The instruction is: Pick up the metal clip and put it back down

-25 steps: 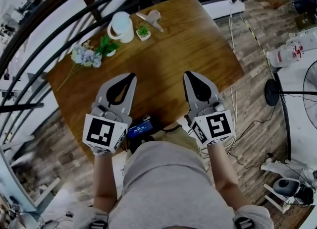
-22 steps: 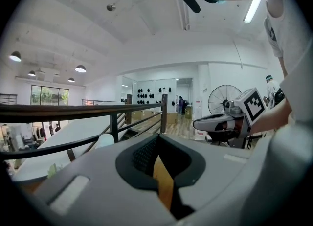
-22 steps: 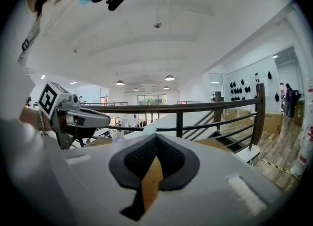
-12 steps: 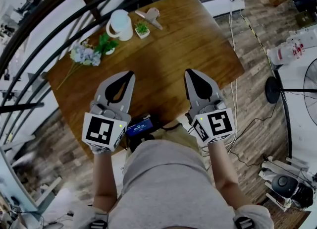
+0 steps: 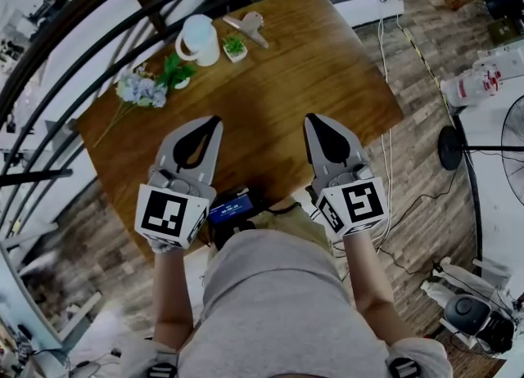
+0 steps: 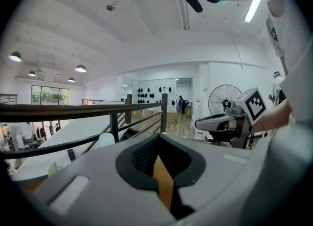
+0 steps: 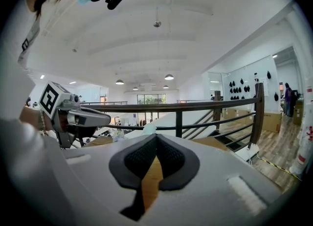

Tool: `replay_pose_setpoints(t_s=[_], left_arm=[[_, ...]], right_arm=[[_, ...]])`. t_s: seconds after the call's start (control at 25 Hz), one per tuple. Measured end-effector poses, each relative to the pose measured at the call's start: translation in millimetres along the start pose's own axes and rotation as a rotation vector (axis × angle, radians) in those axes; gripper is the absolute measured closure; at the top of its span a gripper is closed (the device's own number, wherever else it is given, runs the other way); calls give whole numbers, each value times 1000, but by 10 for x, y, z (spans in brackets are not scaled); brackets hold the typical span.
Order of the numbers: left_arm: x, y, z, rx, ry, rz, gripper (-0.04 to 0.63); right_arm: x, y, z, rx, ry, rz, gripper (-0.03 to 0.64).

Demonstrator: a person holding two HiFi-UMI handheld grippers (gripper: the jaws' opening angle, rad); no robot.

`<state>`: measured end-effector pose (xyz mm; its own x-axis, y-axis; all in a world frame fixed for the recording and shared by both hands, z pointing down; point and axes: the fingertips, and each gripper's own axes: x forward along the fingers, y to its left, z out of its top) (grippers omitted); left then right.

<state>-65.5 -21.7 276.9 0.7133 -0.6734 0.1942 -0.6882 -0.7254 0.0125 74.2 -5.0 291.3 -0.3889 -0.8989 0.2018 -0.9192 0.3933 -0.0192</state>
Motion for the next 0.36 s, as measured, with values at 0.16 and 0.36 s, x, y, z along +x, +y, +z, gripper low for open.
replay_pose_setpoints(t_s=[0.16, 0.36], left_arm=[[11, 3, -27, 3, 8, -5, 583], [31, 17, -43, 5, 7, -11, 583]], right_arm=[[15, 20, -26, -11, 7, 7, 617], [56, 45, -48, -8, 16, 15, 617]])
